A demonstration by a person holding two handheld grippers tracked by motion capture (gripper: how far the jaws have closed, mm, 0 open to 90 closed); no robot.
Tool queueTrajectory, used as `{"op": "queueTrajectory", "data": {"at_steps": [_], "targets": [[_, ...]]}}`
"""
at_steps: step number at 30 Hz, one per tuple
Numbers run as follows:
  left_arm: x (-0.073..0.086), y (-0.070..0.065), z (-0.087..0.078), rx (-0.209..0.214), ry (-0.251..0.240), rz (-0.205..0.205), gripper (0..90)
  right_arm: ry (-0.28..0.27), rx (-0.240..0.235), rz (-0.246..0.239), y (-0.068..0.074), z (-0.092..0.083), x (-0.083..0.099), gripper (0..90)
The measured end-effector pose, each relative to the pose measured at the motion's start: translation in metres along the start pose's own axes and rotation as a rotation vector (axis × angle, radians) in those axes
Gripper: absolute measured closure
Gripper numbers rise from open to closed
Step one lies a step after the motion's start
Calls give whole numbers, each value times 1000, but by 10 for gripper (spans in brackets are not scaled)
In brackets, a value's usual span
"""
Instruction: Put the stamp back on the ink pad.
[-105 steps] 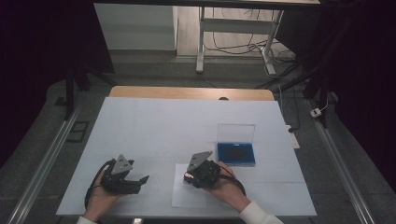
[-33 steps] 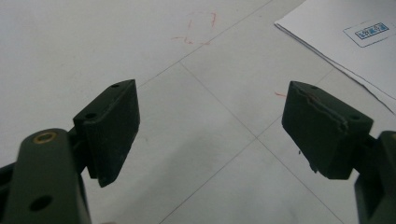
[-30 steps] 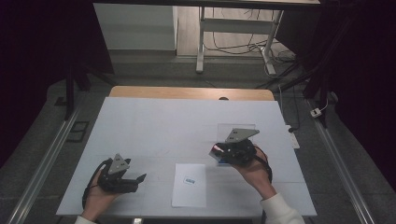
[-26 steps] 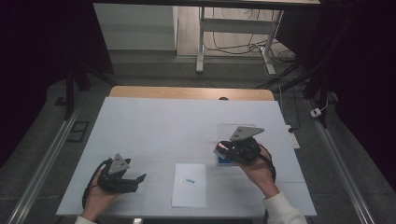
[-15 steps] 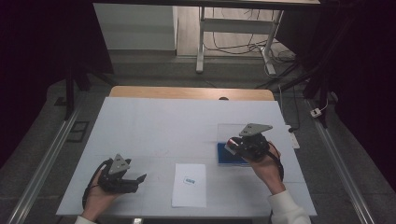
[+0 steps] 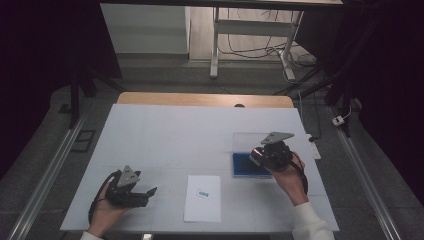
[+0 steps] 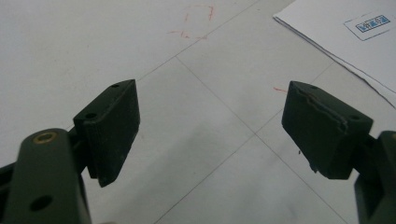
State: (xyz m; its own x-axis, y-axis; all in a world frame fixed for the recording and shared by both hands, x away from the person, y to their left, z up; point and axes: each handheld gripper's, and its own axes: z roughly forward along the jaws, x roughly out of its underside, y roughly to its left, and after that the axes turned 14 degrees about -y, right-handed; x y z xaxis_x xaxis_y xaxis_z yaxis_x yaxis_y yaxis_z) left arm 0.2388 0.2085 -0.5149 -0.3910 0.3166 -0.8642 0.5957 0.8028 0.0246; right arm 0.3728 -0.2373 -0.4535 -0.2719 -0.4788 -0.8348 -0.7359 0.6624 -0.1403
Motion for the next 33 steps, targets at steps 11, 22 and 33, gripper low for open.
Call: {"op": "queueTrajectory", "data": {"at_steps": [11, 22, 33], "targets": [[0, -1, 1, 1, 6, 4, 195, 57, -23, -10, 5, 14, 8, 694], [1, -1, 1, 2, 10, 7, 195, 54, -28, -25, 9, 19, 9, 670], [1, -2, 2, 5, 9, 4, 195, -84, -37, 35, 7, 5, 7, 364]]}}
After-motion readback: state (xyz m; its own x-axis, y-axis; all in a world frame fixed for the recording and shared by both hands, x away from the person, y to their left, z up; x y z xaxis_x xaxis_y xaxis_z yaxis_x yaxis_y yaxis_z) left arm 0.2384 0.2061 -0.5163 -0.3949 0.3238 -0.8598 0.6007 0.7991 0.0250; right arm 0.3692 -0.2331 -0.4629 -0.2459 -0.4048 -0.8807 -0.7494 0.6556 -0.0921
